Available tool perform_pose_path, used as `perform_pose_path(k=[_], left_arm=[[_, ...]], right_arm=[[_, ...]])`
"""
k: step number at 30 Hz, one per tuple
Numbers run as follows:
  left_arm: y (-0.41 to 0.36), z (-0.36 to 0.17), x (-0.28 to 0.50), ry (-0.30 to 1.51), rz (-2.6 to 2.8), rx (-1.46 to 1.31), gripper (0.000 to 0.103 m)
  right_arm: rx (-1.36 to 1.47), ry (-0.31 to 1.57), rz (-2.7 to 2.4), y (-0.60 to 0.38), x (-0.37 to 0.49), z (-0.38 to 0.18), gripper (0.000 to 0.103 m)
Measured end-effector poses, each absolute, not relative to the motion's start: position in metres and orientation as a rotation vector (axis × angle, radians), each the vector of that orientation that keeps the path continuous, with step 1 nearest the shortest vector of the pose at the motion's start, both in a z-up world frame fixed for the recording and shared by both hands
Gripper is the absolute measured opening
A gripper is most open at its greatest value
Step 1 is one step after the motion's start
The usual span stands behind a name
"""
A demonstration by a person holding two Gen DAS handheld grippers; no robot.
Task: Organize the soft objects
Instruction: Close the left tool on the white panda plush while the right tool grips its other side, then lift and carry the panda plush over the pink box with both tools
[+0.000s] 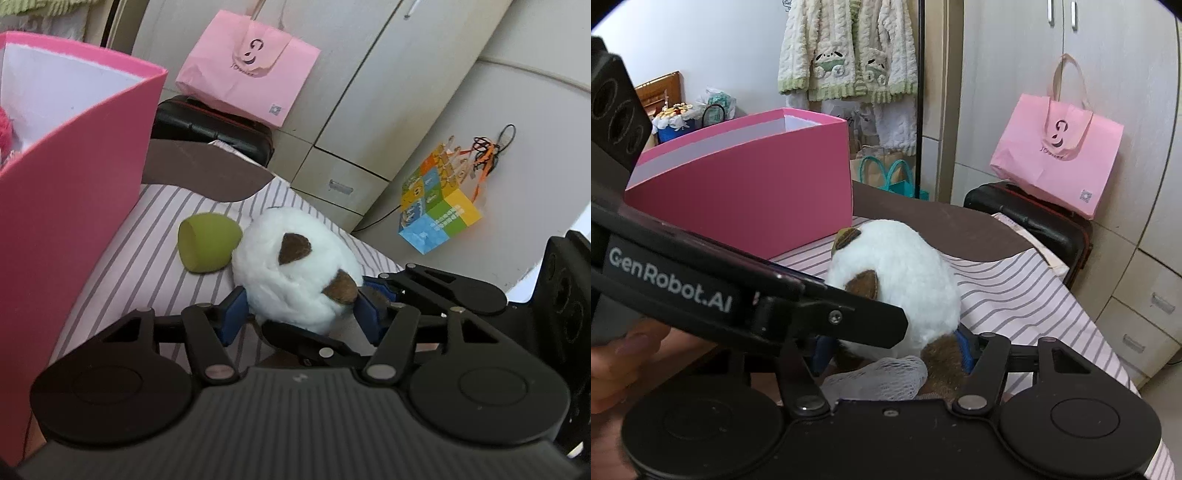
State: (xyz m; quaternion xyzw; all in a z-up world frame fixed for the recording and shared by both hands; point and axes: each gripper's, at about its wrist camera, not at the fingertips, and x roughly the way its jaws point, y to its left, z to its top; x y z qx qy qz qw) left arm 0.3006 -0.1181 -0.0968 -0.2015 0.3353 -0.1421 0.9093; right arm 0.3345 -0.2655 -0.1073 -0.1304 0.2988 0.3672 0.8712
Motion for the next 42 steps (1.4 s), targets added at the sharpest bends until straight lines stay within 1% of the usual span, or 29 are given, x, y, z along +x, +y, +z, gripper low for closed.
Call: perform_pose_path(k=[11,18,23,35,42], left_arm=[[-0.112,-0.062,0.265,0.617,-0.364,-0.402,0.061],[-0.11,-0.041,0.235,0.594,-0.397,-0.348,0.061],[-0.108,-0.036,0.213,0.619,-0.41,-0.317,0.061],[-0.093,-0.035,0.158,0.695,-0.462,-0.239,0.061],[-0.072,-0.035,0.119,0.723,-0.484,-0.206,0.062]], right_arm=[[-0.398,0.521,0.706,-0.257,0.291,-0.065,0.066],[-0.409,0.486,0.66,-0.252,0.257,-0.043,0.066],[-0.379,0.517,0.634,-0.248,0.233,-0.035,0.066],[-0.291,0.62,0.582,-0.229,0.171,-0.038,0.066],[-0.25,0.634,0.582,-0.213,0.129,-0.044,0.066]])
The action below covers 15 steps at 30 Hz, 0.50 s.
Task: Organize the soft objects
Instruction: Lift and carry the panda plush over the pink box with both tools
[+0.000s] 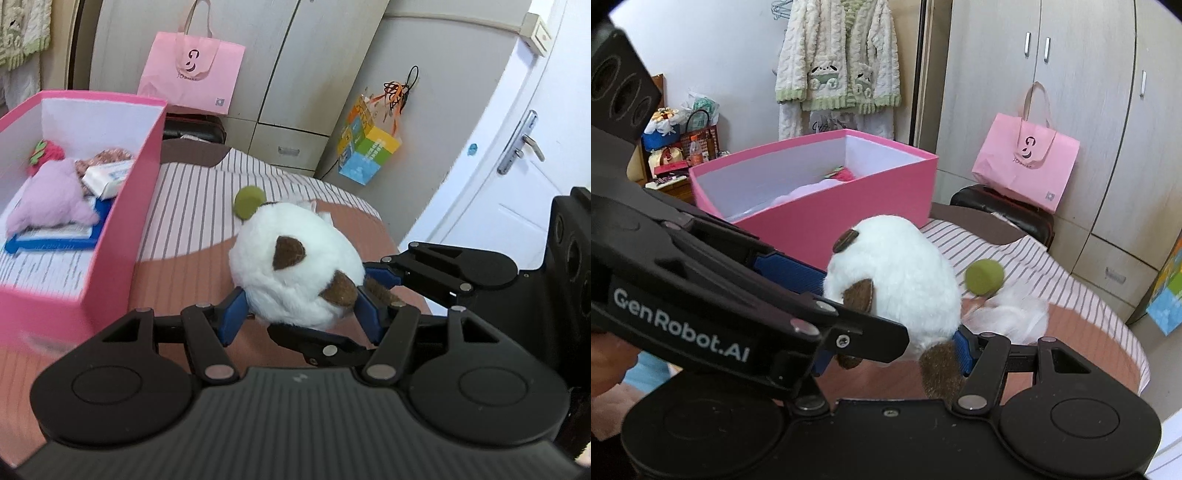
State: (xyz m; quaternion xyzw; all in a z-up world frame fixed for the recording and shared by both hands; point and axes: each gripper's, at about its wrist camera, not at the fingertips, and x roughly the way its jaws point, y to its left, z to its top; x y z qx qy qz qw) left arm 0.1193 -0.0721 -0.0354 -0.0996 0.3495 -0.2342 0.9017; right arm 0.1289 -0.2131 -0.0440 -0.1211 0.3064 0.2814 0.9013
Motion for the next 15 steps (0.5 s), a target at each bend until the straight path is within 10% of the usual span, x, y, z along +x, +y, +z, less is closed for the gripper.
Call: perform_pose_path(k=[15], left_arm=[[0.005,-0.008,0.056,0.838,-0.609,-0.156,0.061]], right_arm=[[-0.297,0.64,0.567,-0.145,0.04,-0.015,0.065]])
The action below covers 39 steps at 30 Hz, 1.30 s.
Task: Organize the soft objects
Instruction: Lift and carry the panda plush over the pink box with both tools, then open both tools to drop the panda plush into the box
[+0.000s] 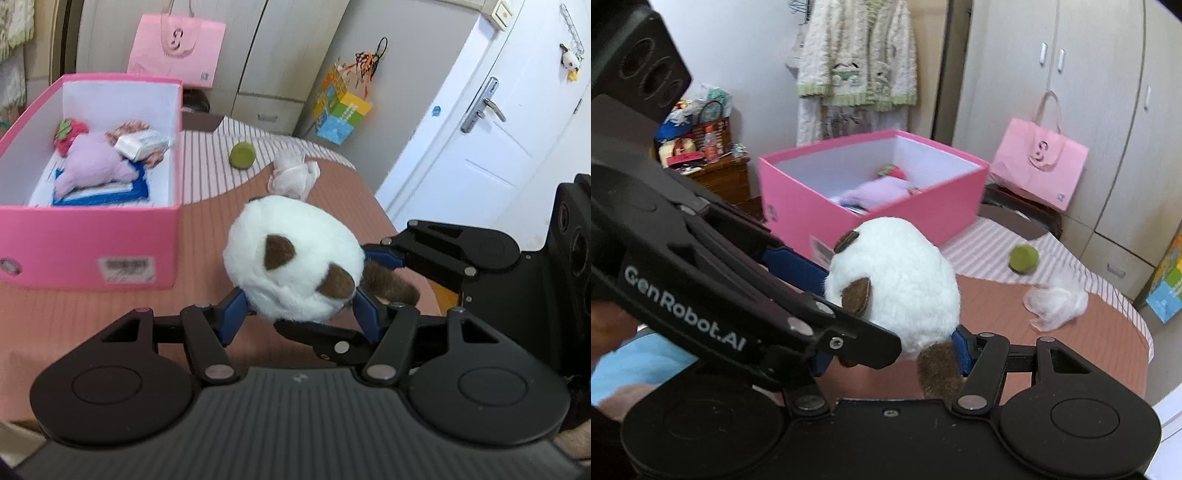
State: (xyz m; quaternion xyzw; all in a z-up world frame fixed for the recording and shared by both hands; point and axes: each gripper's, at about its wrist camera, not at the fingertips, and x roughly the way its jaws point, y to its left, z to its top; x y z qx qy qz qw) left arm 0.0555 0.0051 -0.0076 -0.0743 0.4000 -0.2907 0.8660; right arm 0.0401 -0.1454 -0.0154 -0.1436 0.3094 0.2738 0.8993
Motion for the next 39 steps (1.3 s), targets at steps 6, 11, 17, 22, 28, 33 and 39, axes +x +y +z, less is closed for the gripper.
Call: perform_pose_path(k=[6,11,17,22,28,33,39], left_arm=[[0.048,0.012,0.053,0.88,-0.605,-0.182,0.062],[0.081,0.027,0.065,0.837,-0.559,-0.21,0.061],[0.114,0.025,0.102,0.771,-0.502,-0.304,0.062],[0.126,0.027,0.146,0.758,-0.456,-0.296,0.062],[0.136,0.026,0.192,0.748,-0.433,-0.315,0.061],[0.134,0.016,0.226,0.766,-0.416,-0.325,0.061],[0.136,0.006,0.255,0.784,-0.369,-0.311,0.06]], right_arm=[[-0.318,0.597,0.628,-0.108,0.024,0.007,0.065],[-0.304,0.553,0.662,-0.079,0.04,0.022,0.065],[-0.252,0.481,0.692,-0.057,0.079,0.031,0.065],[-0.212,0.472,0.686,-0.04,0.123,0.026,0.065],[-0.134,0.455,0.671,-0.029,0.17,0.019,0.065],[-0.072,0.48,0.656,-0.033,0.203,0.008,0.065],[-0.099,0.544,0.671,-0.028,0.239,-0.003,0.066]])
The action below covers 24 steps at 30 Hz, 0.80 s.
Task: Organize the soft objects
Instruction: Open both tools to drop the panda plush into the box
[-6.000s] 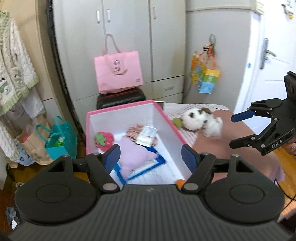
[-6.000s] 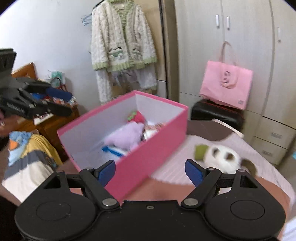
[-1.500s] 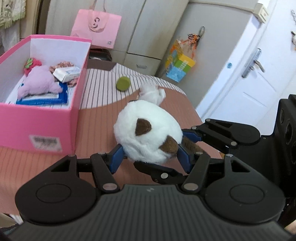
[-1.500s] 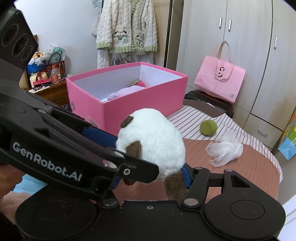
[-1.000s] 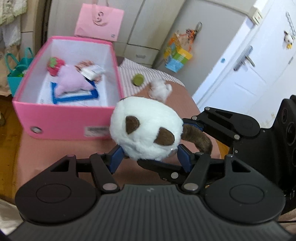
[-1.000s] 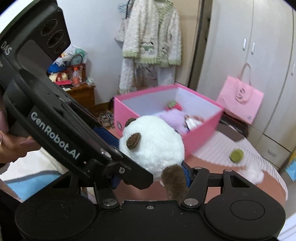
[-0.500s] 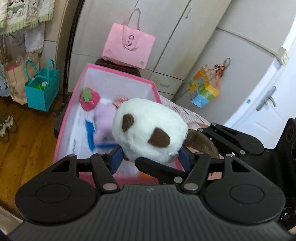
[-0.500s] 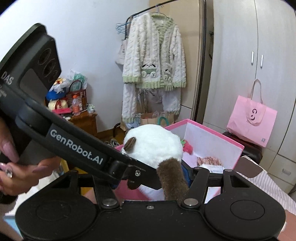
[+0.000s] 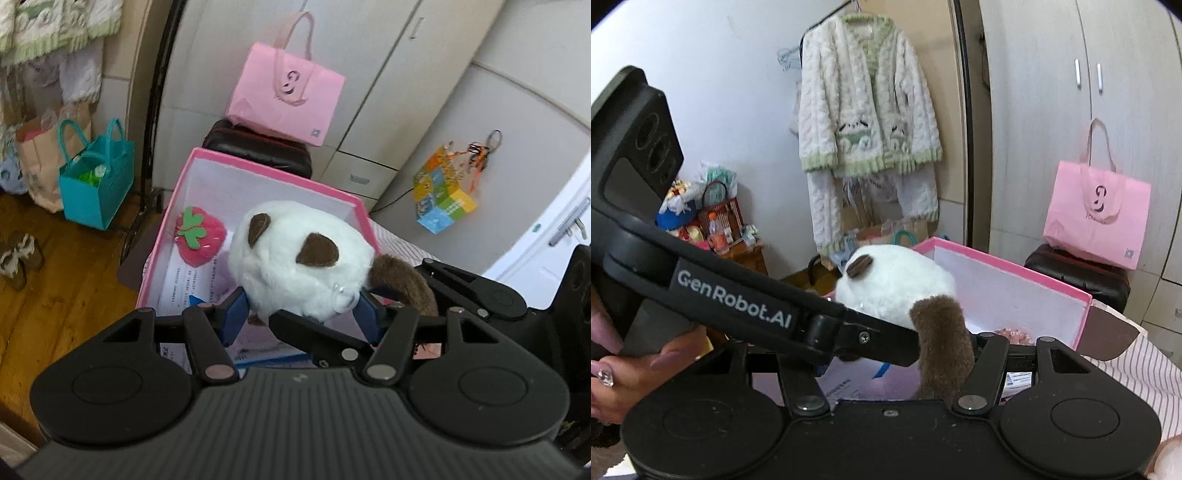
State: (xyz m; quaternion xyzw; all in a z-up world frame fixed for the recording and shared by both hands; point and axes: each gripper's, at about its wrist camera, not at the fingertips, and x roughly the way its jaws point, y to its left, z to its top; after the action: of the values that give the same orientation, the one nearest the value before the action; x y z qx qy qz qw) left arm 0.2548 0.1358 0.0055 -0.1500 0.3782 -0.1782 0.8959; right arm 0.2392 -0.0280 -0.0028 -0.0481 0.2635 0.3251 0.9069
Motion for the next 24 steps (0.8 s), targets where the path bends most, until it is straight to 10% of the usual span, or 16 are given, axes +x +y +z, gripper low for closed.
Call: perform_pose_path(k=[24], left_arm=[[0.134,0.017,0.216,0.663,-0.289,-0.125,0.063]], right_arm=[[-0.244,0.585,0.605,-0.04,0.231,0.002,0.07]])
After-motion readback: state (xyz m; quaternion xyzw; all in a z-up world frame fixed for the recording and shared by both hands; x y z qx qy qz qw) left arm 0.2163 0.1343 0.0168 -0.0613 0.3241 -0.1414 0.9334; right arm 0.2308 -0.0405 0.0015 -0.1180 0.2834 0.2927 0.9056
